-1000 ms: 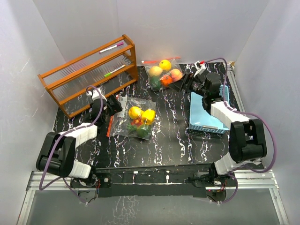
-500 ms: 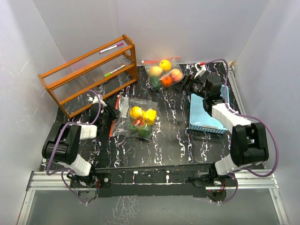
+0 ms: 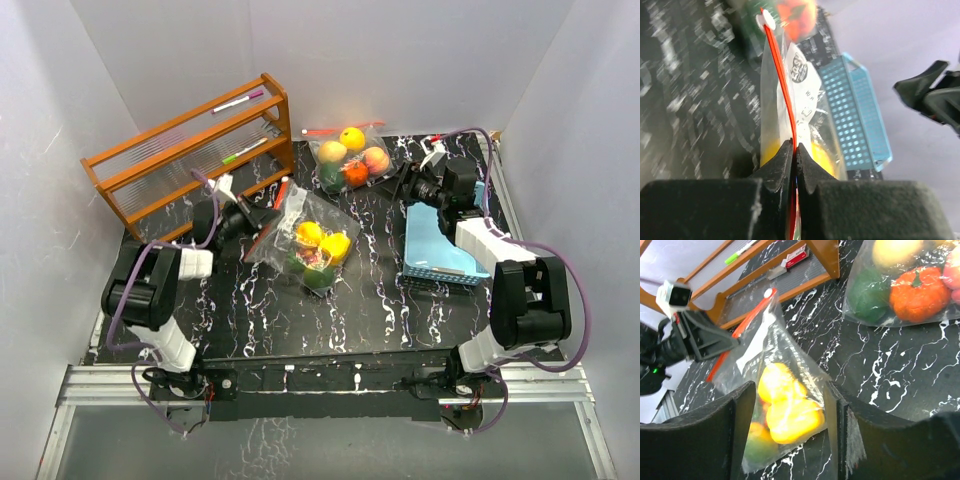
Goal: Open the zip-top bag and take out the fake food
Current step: Pick up the zipper food storage bag at the center of the board.
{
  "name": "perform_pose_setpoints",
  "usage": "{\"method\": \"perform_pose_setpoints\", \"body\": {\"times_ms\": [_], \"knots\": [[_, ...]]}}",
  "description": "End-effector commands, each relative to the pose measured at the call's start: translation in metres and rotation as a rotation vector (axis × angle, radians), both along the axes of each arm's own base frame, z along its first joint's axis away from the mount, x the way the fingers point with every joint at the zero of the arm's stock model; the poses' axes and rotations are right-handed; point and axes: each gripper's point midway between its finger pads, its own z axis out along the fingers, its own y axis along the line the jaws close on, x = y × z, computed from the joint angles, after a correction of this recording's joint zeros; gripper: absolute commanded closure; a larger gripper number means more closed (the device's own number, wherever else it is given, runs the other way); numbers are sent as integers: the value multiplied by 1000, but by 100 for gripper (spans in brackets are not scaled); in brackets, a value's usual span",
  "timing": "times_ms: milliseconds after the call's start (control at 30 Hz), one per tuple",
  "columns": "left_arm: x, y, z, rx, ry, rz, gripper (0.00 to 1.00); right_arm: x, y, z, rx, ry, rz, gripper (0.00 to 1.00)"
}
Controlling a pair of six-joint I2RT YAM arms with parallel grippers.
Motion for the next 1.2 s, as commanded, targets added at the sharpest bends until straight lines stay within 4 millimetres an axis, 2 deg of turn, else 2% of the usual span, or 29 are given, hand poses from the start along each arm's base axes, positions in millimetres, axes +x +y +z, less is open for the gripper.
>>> {"method": "perform_pose_setpoints", "body": {"times_ms": [0,33,133,200,300,333,433,533,567,667,733,833,867,1000,1100,1167], "knots": [[36,-38,78,-101,-186,-219,100,3,6,52,24,-169,41,45],[47,-45,91,-100,-210,-265,100,6,6,55,29,-174,36,48],[62,-65,118,-91,-265,-434,100,11,8,64,61,-201,41,58],[60,-72,131,-83,-303,-527,100,16,4,67,71,-207,-4,69],[46,-75,140,-64,-347,-645,100,17,-6,78,48,-269,-94,70],[38,-75,140,-58,-358,-681,100,13,-9,89,20,-327,-143,67],[15,-73,136,-40,-371,-778,100,15,-30,95,-111,-404,-368,52],[-3,-71,134,-22,-389,-810,100,17,-39,87,-128,-390,-428,25],[-10,-72,135,-17,-396,-828,100,17,-35,83,-116,-384,-403,23],[-27,-79,140,-7,-418,-882,100,10,-9,81,-59,-391,-245,26],[-32,-83,145,-1,-431,-901,100,4,12,84,-15,-394,-108,25],[-44,-90,157,-9,-461,-945,100,-10,35,86,27,-425,62,20],[-48,-91,159,-12,-465,-956,100,-14,39,87,32,-435,102,20],[-58,-89,165,-13,-485,-979,100,-27,47,86,30,-459,193,3],[-65,-89,168,-28,-481,-997,100,-37,54,79,43,-463,287,2],[-69,-88,171,-35,-507,-1009,100,-44,61,71,73,-435,365,6]]}}
